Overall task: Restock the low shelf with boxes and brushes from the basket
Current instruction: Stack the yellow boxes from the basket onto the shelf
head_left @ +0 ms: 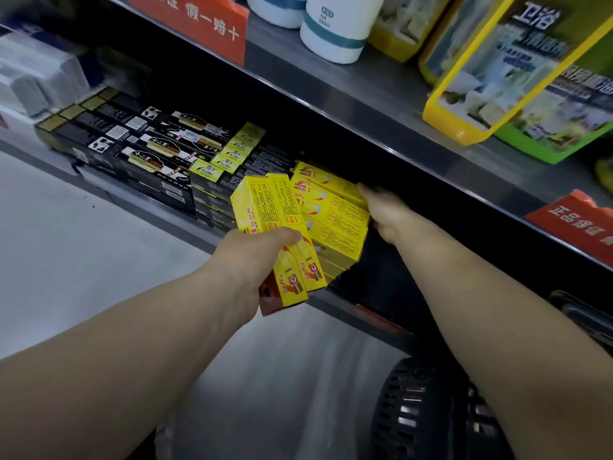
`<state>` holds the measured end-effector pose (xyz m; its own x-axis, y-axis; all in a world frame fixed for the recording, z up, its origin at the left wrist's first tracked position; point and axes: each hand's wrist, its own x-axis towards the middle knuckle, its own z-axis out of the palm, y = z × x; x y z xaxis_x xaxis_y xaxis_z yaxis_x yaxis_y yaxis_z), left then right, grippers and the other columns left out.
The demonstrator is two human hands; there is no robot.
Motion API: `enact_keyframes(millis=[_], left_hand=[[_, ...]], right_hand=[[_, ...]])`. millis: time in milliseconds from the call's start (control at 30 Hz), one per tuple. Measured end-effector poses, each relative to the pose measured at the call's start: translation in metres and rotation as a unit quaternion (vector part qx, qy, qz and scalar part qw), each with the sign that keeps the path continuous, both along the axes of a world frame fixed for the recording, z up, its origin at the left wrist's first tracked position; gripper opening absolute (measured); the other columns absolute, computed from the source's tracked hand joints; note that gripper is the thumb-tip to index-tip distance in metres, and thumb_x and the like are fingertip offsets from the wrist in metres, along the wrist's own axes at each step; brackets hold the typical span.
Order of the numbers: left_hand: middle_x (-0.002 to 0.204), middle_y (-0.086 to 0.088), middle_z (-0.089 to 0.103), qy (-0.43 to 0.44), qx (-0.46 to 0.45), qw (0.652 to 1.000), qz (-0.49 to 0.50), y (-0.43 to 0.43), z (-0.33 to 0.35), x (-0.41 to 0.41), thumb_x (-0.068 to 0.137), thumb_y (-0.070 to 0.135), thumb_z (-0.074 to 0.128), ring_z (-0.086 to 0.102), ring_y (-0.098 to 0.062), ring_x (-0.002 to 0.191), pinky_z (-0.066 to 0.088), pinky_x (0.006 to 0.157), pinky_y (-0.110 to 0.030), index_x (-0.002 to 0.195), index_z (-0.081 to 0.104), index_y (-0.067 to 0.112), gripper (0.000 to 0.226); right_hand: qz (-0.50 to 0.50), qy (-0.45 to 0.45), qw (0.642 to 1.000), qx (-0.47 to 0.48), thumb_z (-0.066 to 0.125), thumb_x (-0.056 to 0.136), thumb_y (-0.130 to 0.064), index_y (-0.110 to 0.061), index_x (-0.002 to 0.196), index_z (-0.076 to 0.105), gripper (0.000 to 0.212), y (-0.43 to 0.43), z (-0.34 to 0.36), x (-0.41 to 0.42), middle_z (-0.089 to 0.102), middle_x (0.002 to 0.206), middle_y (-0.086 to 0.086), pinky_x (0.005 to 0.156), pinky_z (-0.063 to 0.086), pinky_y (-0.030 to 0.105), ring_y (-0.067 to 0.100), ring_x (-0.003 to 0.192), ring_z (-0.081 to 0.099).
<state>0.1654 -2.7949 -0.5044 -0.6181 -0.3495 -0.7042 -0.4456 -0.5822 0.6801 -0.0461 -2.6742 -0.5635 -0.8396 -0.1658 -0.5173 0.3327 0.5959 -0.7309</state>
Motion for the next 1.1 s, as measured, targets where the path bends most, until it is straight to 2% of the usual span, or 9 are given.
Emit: enact_keyframes(millis=[200,533,633,667,733,833,967,1033,1100], left_hand=[[0.090,-0.009,0.072,0.006,0.000,1.000,-0.010,0.001,-0.004,-0.002,0.078,0.019,0.073,0.070,-0.027,0.075,0.056,0.061,-0.036,0.094,0.064,0.016,0.018],[0.085,-0.008,0.071,0.007,-0.006,1.000,-0.006,-0.003,-0.004,-0.005,0.077,0.019,0.074,0.069,-0.022,0.068,0.054,0.050,-0.029,0.089,0.062,0.016,0.017],[0.084,-0.008,0.072,0.009,-0.005,1.000,-0.006,-0.004,-0.002,-0.005,0.077,0.018,0.074,0.069,-0.022,0.068,0.054,0.049,-0.029,0.087,0.063,0.017,0.015],[0.084,-0.009,0.072,0.010,-0.003,1.000,-0.009,-0.004,-0.001,-0.005,0.076,0.017,0.074,0.069,-0.023,0.069,0.055,0.050,-0.030,0.087,0.063,0.016,0.015],[0.088,-0.011,0.072,0.011,0.007,1.000,-0.026,-0.003,0.002,-0.005,0.076,0.016,0.074,0.070,-0.025,0.072,0.056,0.054,-0.033,0.093,0.064,0.013,0.020],[0.088,-0.013,0.073,0.028,0.025,0.996,-0.078,0.000,0.008,-0.005,0.075,0.013,0.075,0.071,-0.024,0.068,0.057,0.050,-0.033,0.099,0.066,0.009,0.027],[0.087,-0.011,0.074,0.046,0.056,0.989,-0.128,0.004,0.013,-0.002,0.074,0.017,0.075,0.072,-0.023,0.069,0.058,0.052,-0.036,0.103,0.066,0.010,0.031],[0.090,-0.010,0.074,0.047,0.061,0.985,-0.152,0.007,0.013,0.000,0.075,0.021,0.074,0.072,-0.024,0.076,0.059,0.057,-0.036,0.106,0.066,0.013,0.033],[0.091,-0.009,0.074,0.047,0.052,0.989,-0.134,0.007,0.013,0.000,0.076,0.024,0.074,0.072,-0.023,0.075,0.056,0.052,-0.031,0.106,0.066,0.013,0.033]], right_hand=[[0.116,0.052,0.991,0.041,0.054,0.093,-0.040,-0.017,0.135,0.044,0.049,0.010,0.002,0.001,0.056,0.128,0.007,0.090,0.036,0.027,0.019,0.111,0.053],[0.220,0.045,0.970,0.094,0.052,0.093,-0.043,-0.021,0.146,0.030,0.062,0.021,0.011,0.005,0.050,0.137,0.004,0.096,0.035,0.029,0.022,0.125,0.047],[0.259,0.106,0.946,0.164,0.048,0.094,-0.044,-0.019,0.146,0.028,0.061,0.012,0.029,0.013,0.045,0.141,0.007,0.095,0.036,0.029,0.024,0.126,0.046],[0.269,0.144,0.939,0.161,0.047,0.095,-0.044,-0.022,0.144,0.030,0.057,0.007,0.040,0.018,0.044,0.142,0.006,0.095,0.037,0.029,0.024,0.126,0.045],[0.290,0.172,0.940,0.045,0.049,0.095,-0.040,-0.029,0.137,0.038,0.045,-0.004,0.063,0.034,0.048,0.135,0.000,0.094,0.037,0.026,0.018,0.124,0.046],[0.319,0.058,0.939,-0.110,0.048,0.095,-0.036,-0.037,0.125,0.046,0.030,-0.016,0.084,0.062,0.058,0.114,-0.009,0.088,0.045,0.021,0.009,0.108,0.056],[0.304,-0.046,0.943,-0.127,0.048,0.097,-0.022,-0.030,0.124,0.050,0.028,-0.008,0.088,0.072,0.066,0.101,-0.006,0.073,0.054,0.018,0.006,0.090,0.064],[0.283,-0.094,0.944,-0.143,0.052,0.094,-0.023,-0.024,0.120,0.057,0.027,0.004,0.089,0.067,0.069,0.101,-0.005,0.083,0.055,0.024,0.010,0.094,0.065],[0.229,-0.113,0.953,-0.162,0.055,0.090,-0.025,-0.020,0.108,0.065,0.021,0.015,0.086,0.060,0.070,0.100,0.000,0.093,0.049,0.034,0.018,0.098,0.062]])
